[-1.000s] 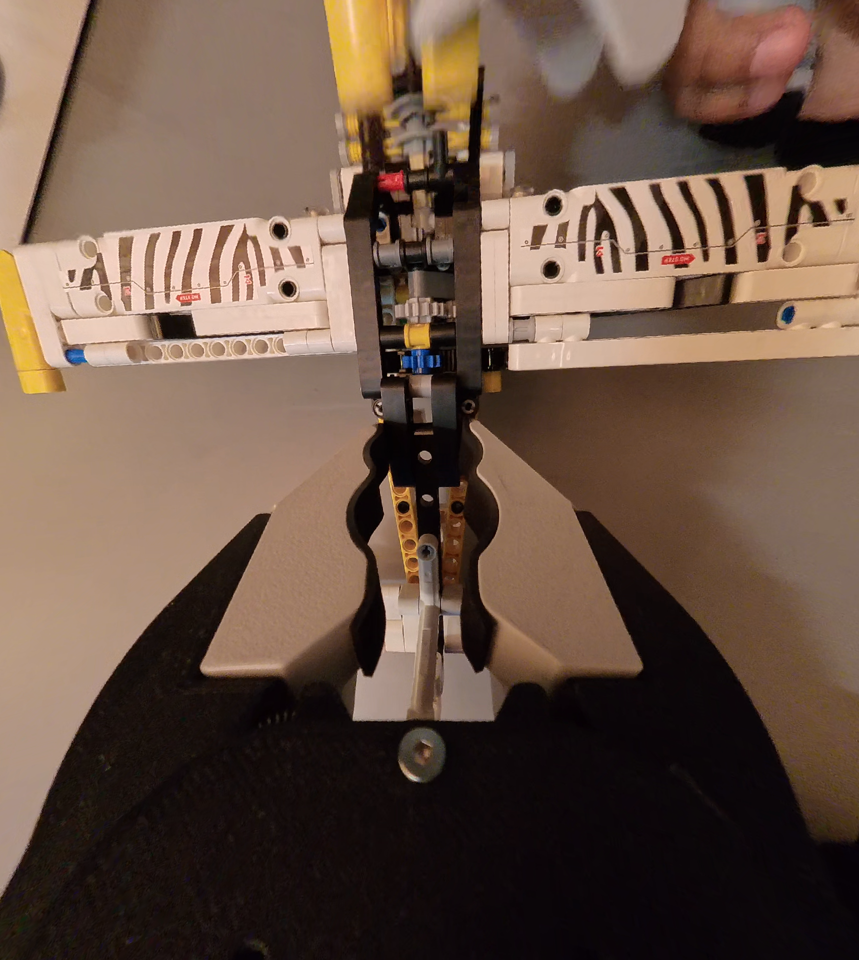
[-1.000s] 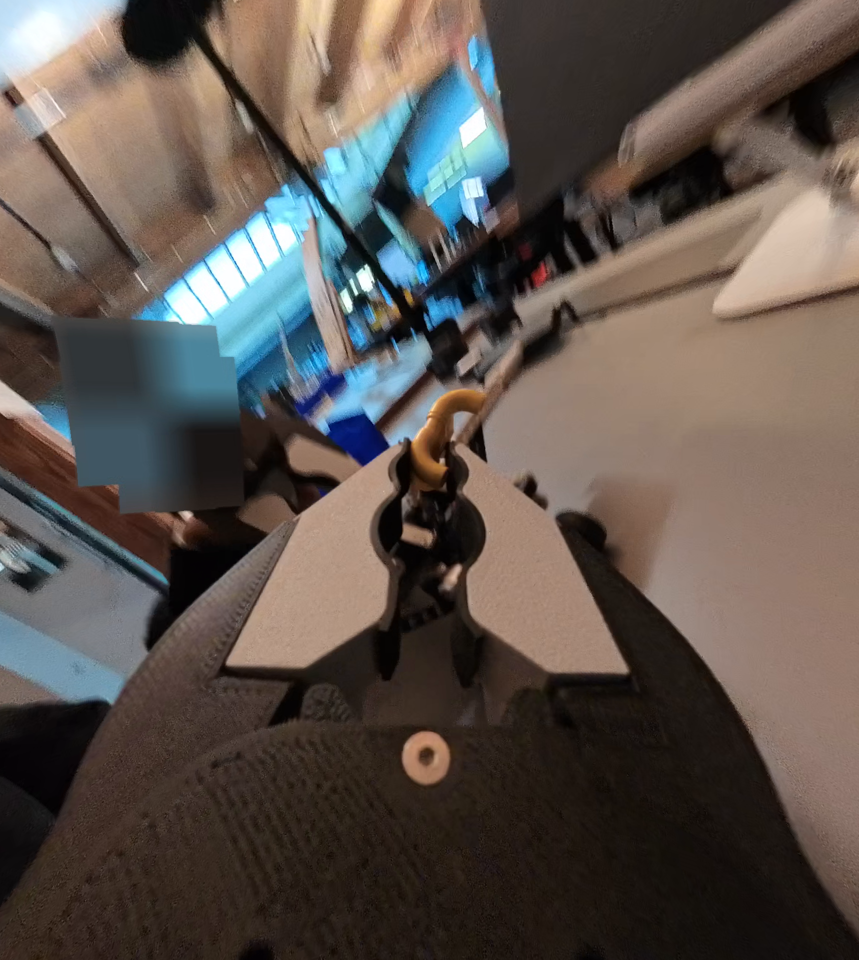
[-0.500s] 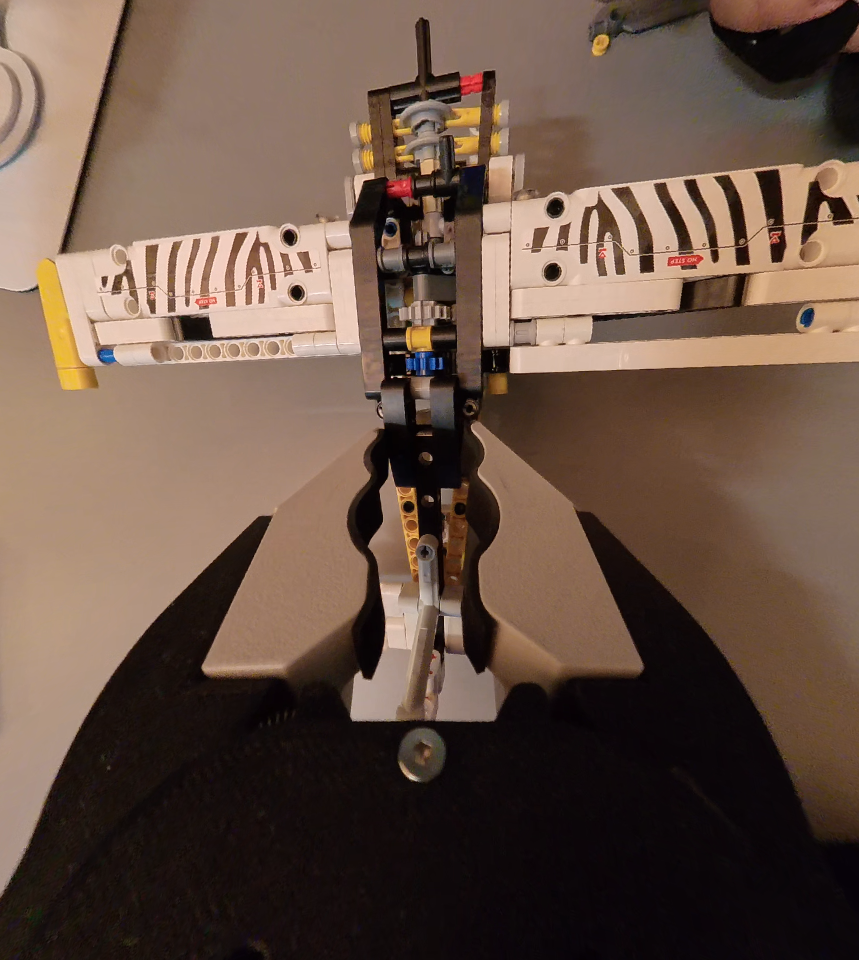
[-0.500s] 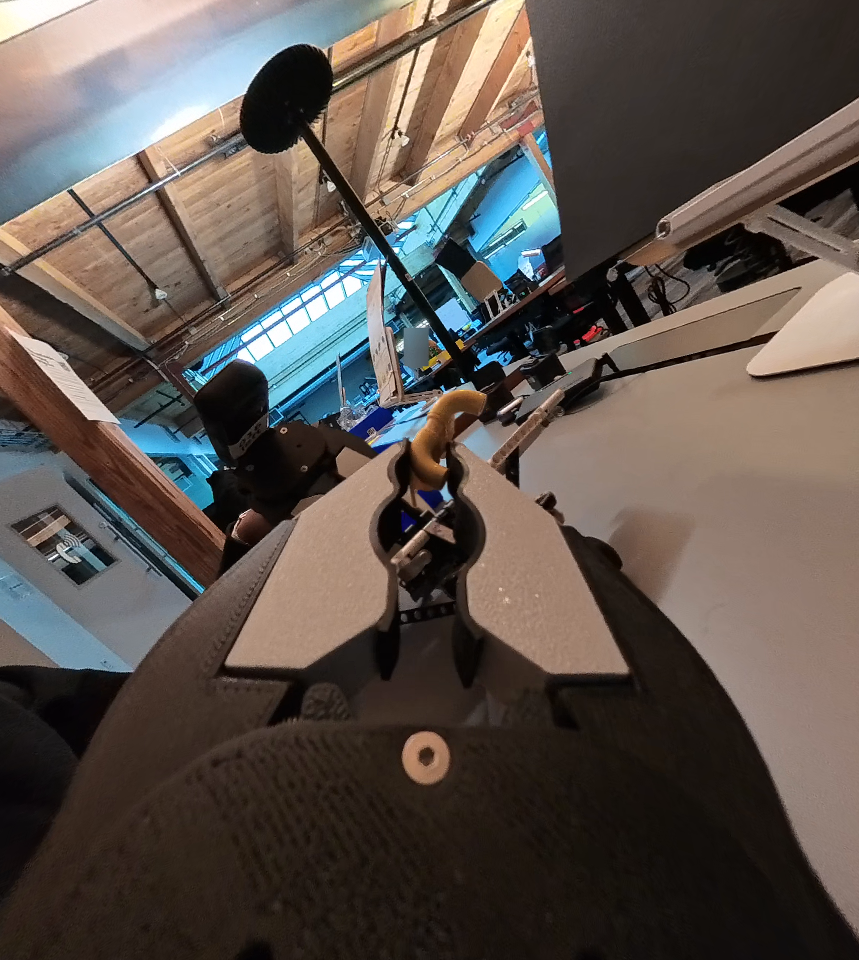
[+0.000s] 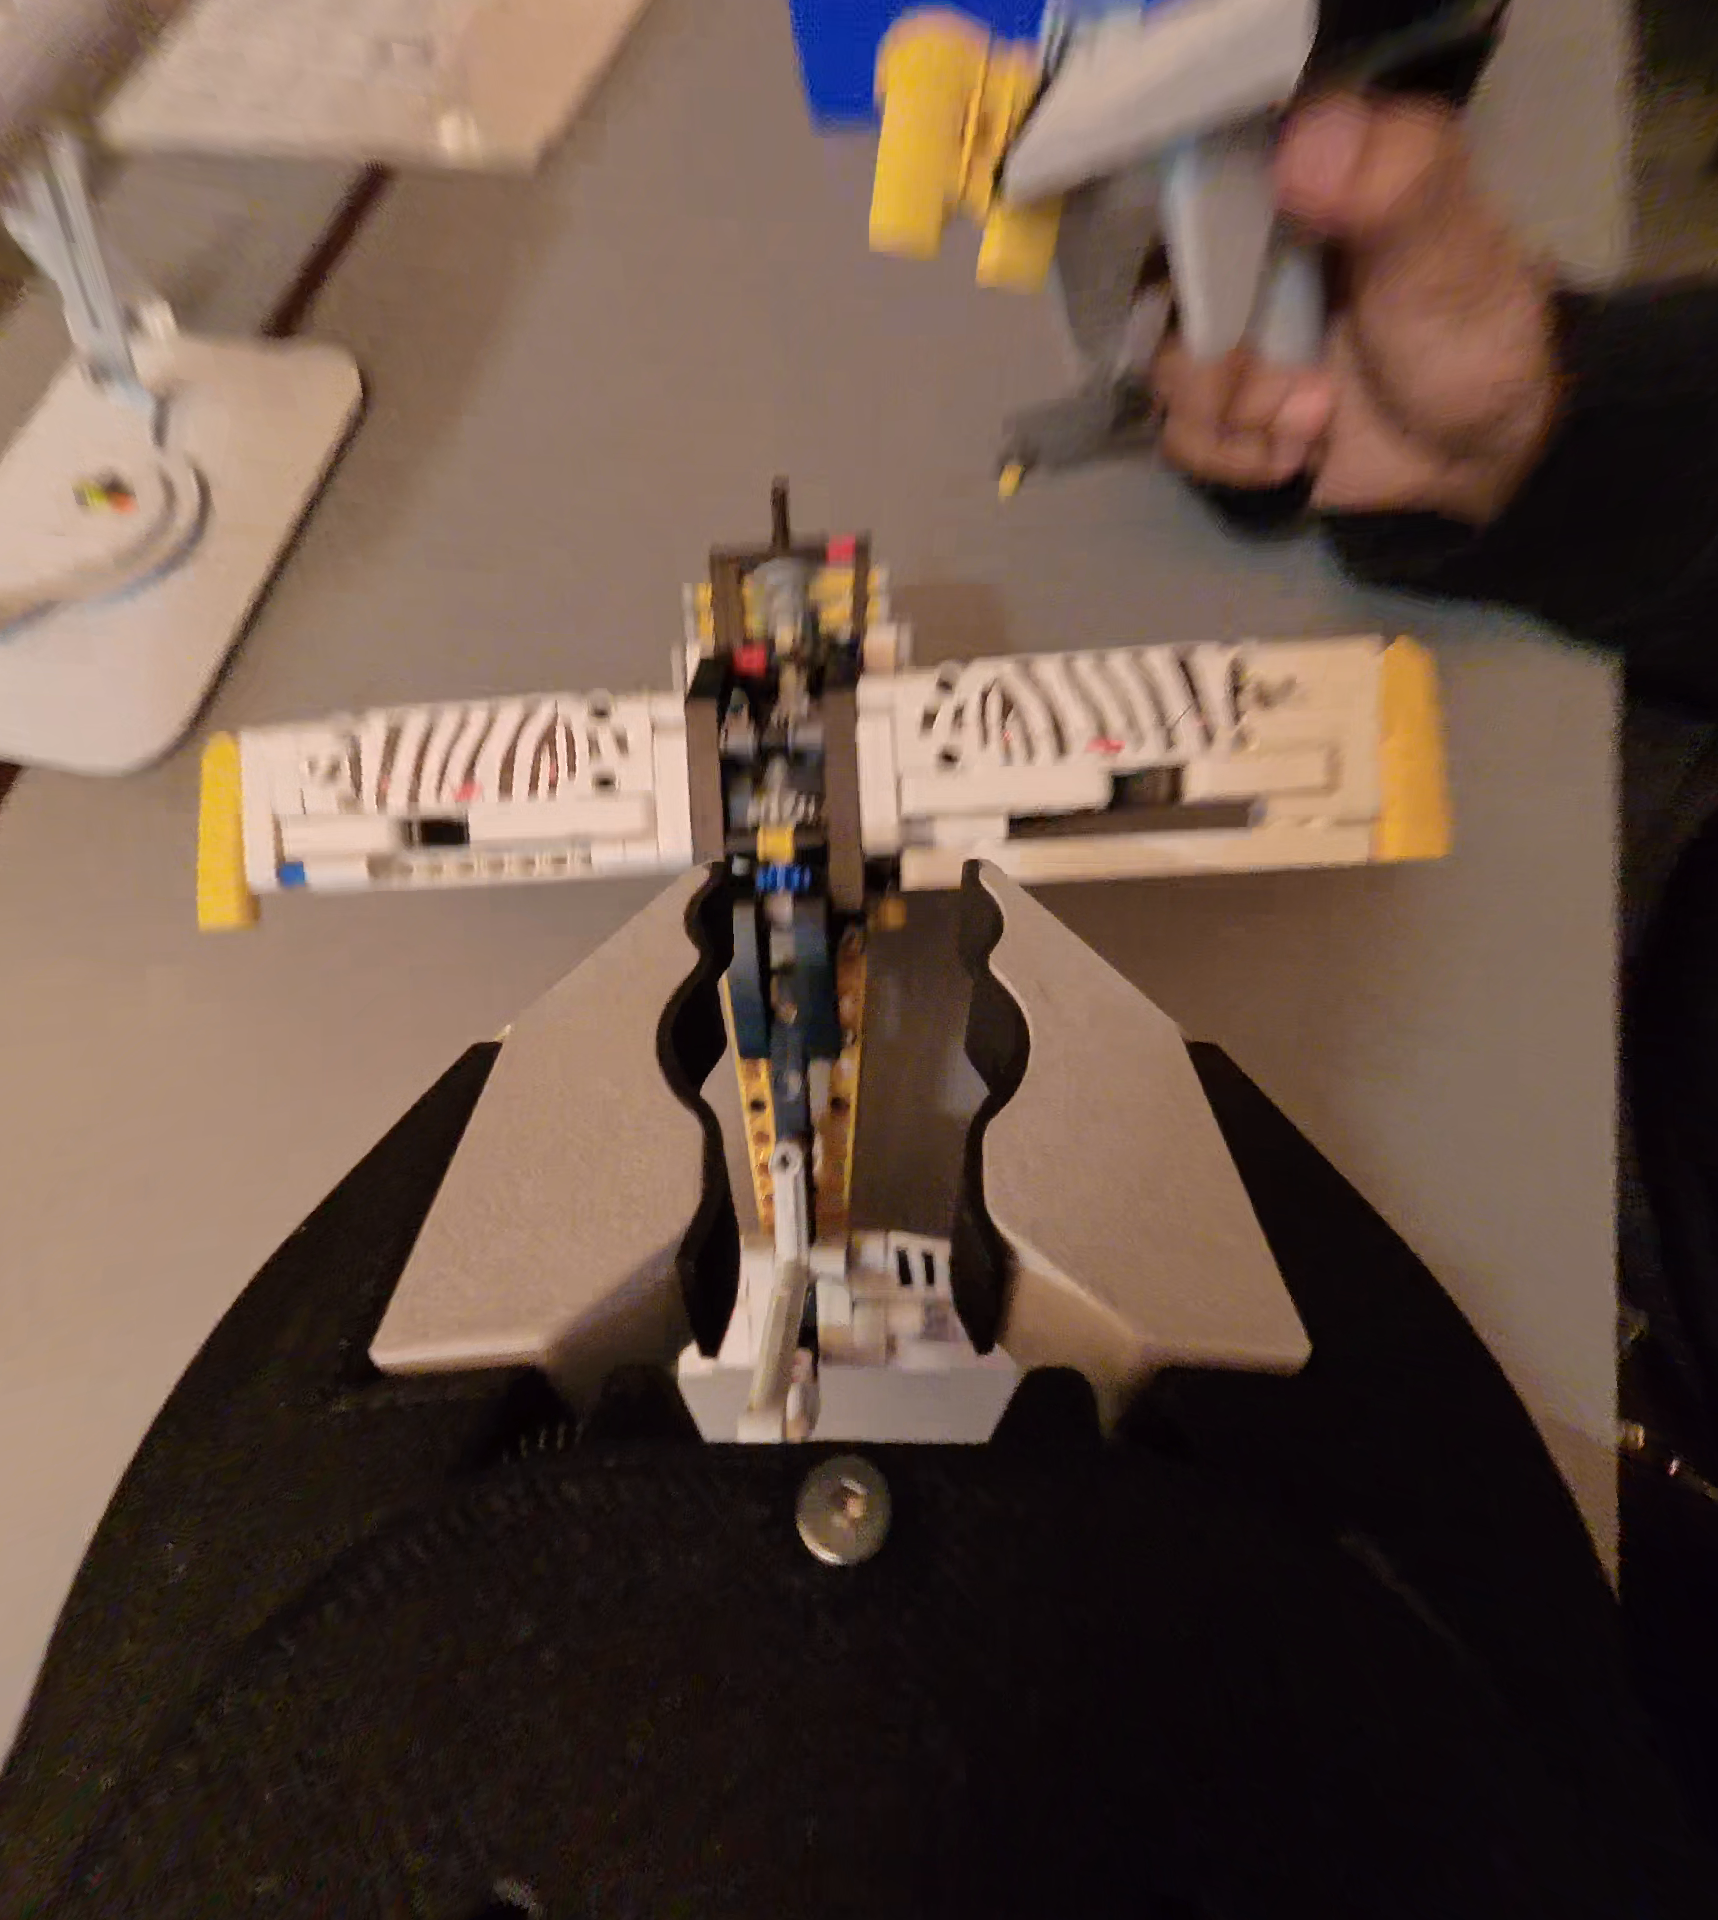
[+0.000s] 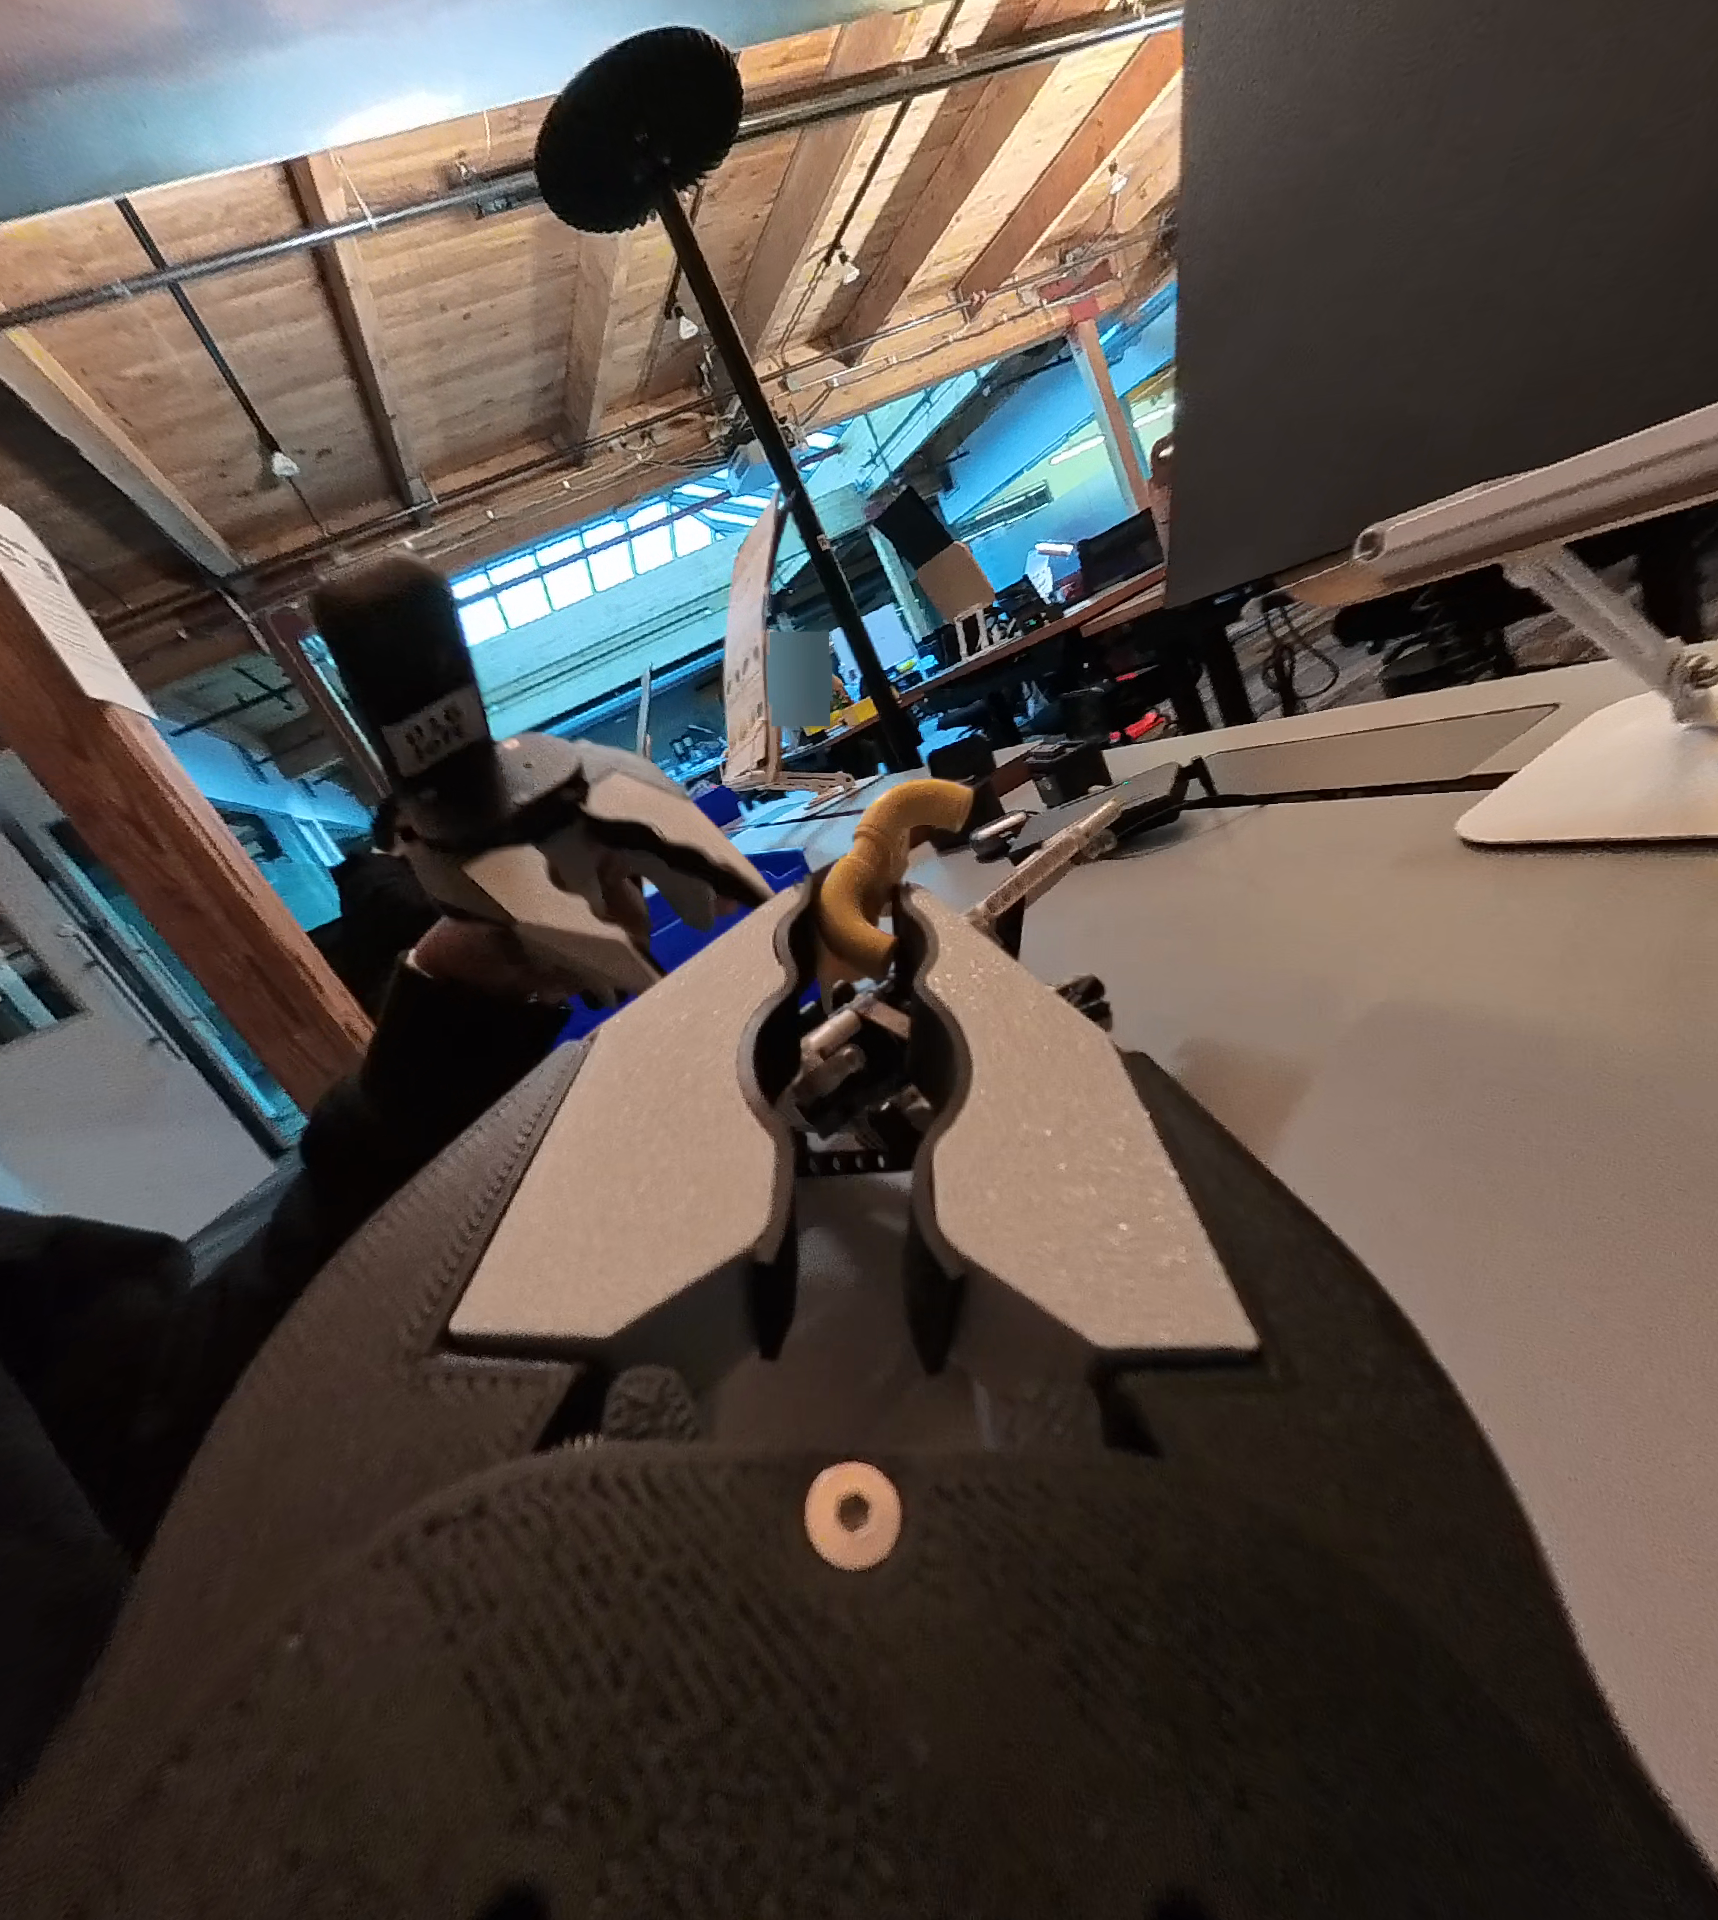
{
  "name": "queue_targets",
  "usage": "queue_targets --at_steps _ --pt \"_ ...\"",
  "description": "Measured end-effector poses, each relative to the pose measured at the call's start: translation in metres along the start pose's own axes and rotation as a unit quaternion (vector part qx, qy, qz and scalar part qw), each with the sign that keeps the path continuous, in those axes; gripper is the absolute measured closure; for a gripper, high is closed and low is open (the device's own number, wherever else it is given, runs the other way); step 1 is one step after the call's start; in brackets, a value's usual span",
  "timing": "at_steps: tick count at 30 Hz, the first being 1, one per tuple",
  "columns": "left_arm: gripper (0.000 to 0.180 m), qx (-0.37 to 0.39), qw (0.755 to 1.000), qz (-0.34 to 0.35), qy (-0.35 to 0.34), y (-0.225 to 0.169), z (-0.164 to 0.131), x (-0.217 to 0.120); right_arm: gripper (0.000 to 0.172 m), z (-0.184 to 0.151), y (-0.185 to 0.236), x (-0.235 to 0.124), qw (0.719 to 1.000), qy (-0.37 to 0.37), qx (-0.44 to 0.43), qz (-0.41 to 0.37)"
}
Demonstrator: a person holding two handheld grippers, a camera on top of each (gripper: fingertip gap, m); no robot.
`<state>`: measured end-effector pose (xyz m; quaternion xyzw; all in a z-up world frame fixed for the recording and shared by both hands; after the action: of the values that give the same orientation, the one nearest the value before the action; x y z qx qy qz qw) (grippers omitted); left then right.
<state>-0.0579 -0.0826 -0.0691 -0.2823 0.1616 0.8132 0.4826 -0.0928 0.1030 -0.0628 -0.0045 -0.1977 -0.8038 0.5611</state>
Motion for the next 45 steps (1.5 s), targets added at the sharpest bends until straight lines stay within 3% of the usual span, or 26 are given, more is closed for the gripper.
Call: queue_targets --at_steps 3,7,10,12,14,15,17,20,25,31,34,36,37,41,45 --pt "0.138 0.01 0.992 -0.017 -0.126 -0.016 0.037 -0.012 0.161 -0.001 0.004 -0.014 1.0 -0.003 -0.02 -0.013" --pt "0.14 -0.014 0.955 -0.1 -0.28 -0.063 0.085 -0.015 0.16 0.001 0.011 -0.039 0.999 -0.014 -0.031 -0.017" --pt "0.147 0.001 0.912 -0.21 -0.352 -0.128 0.108 -0.005 0.161 0.005 0.014 -0.063 0.998 -0.014 -0.059 -0.031" --pt "0.151 0.004 0.881 -0.283 -0.378 -0.178 0.114 0.008 0.16 0.003 0.011 -0.083 0.992 -0.003 -0.099 -0.08" --pt "0.152 -0.006 0.884 -0.302 -0.356 -0.214 0.111 0.035 0.16 0.008 0.017 -0.102 0.988 -0.014 -0.122 -0.096" --pt "0.151 -0.005 0.9 -0.274 -0.339 -0.224 0.106 0.053 0.16 0.009 0.017 -0.111 0.985 -0.018 -0.128 -0.115" --pt "0.148 0.027 0.937 -0.151 -0.314 -0.225 0.094 0.087 0.16 0.013 0.021 -0.126 0.984 -0.038 -0.122 -0.121" --pt "0.148 0.098 0.95 -0.023 -0.297 -0.219 0.081 0.107 0.16 0.015 0.032 -0.137 0.993 -0.05 -0.097 -0.051" --pt "0.146 0.046 0.954 -0.019 -0.297 -0.208 0.062 0.107 0.16 0.027 0.032 -0.155 0.983 -0.078 -0.142 -0.083" --pt "0.145 0.015 0.964 0.019 -0.263 -0.189 0.03 0.099 0.16 0.023 0.027 -0.154 0.99 -0.081 -0.095 -0.06" --pt "0.153 -0.001 0.963 0.033 -0.266 -0.178 0.03 0.089 0.16 0.023 0.025 -0.153 0.991 -0.081 -0.089 -0.064" --pt "0.171 0.008 0.963 -0.006 -0.271 -0.186 0.033 0.079 0.16 0.022 0.025 -0.152 0.991 -0.078 -0.09 -0.065" --pt "0.172 0.014 0.962 -0.018 -0.273 -0.192 0.034 0.074 0.16 0.022 0.025 -0.151 0.991 -0.076 -0.092 -0.066" --pt "0.16 0.038 0.954 0.031 -0.297 -0.192 0.041 0.041 0.16 0.02 0.024 -0.149 0.991 -0.068 -0.094 -0.069" --pt "0.144 0.06 0.935 0.166 -0.306 -0.13 0.044 -0.02 0.16 0.019 0.023 -0.148 0.992 -0.068 -0.087 -0.067"
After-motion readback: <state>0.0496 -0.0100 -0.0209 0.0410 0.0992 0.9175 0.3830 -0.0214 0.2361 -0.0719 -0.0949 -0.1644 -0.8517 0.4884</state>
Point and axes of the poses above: each gripper's, where its closed fingertips meet, x out along the fingers, z out of its top, y = z × x across the jaws, the point moved 4 cm from there along -x, back along the fingers, and after that the axes turned 8 degrees about -x, right-handed, at the moved point
